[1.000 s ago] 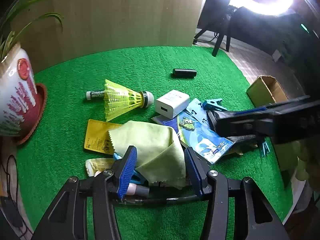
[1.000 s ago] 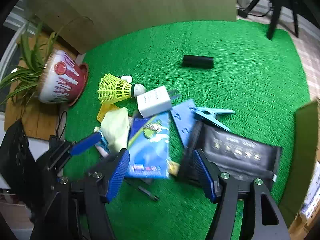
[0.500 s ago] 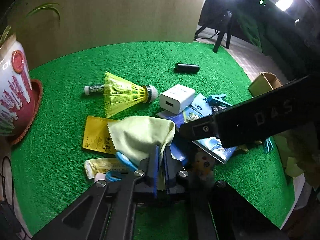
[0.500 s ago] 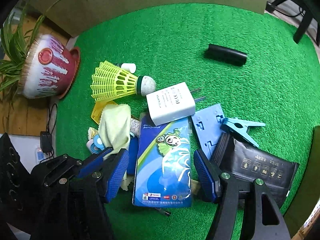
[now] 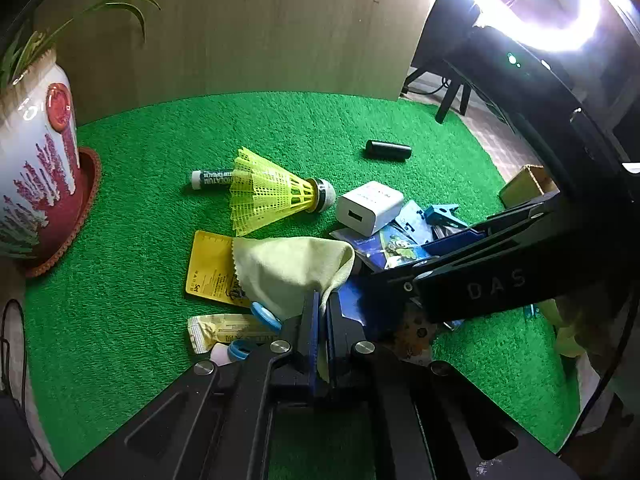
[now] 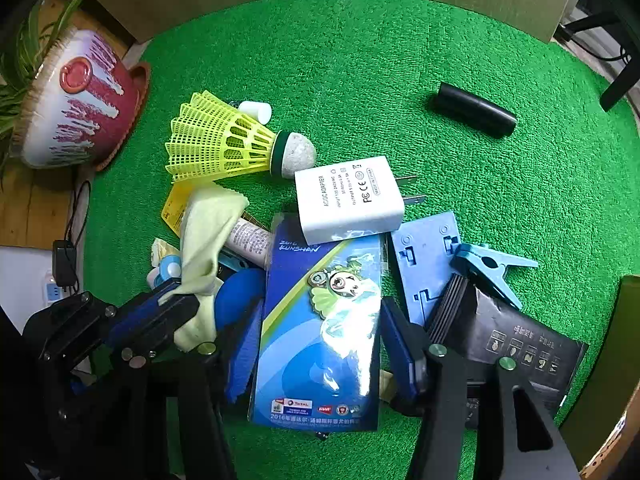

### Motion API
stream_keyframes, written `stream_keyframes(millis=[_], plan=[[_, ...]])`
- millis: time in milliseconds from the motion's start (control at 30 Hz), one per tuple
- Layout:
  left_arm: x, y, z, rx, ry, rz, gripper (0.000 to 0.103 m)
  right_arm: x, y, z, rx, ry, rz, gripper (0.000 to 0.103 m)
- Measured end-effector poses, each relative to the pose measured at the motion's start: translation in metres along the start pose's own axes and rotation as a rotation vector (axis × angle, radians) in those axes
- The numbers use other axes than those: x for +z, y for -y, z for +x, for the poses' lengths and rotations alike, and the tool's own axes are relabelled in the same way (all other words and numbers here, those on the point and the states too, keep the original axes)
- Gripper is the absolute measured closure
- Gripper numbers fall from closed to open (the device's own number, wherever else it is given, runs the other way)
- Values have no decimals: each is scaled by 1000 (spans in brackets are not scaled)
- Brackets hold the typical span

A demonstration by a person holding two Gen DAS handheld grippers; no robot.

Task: Organize objects
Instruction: 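Grasp the yellow-green cloth with the left tool while the right tool grasps the blue badminton card, then carry the cloth and card over the cardboard box and release both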

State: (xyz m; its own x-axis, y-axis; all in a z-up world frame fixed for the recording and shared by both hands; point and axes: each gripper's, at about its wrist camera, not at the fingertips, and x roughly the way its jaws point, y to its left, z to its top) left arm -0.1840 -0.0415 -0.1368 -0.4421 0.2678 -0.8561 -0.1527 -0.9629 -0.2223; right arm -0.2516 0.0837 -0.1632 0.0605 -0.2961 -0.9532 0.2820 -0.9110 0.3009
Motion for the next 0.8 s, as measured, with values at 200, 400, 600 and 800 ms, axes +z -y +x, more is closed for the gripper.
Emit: stream_keyframes(millis=[200,400,600,800], plan=[[2,-1,-11,-24,27,-12,100,-10,4,-13,3,36,6,51],[4,0,-34,-33,72,-19,100,-28,18,-35,46,82,20,51],[9,11,-53,-45,112,-14,100,-53,40,-60,81,136,46,51],[17,42,-64,-76,139,18,100,-69,54,-76,71,210,80,51]])
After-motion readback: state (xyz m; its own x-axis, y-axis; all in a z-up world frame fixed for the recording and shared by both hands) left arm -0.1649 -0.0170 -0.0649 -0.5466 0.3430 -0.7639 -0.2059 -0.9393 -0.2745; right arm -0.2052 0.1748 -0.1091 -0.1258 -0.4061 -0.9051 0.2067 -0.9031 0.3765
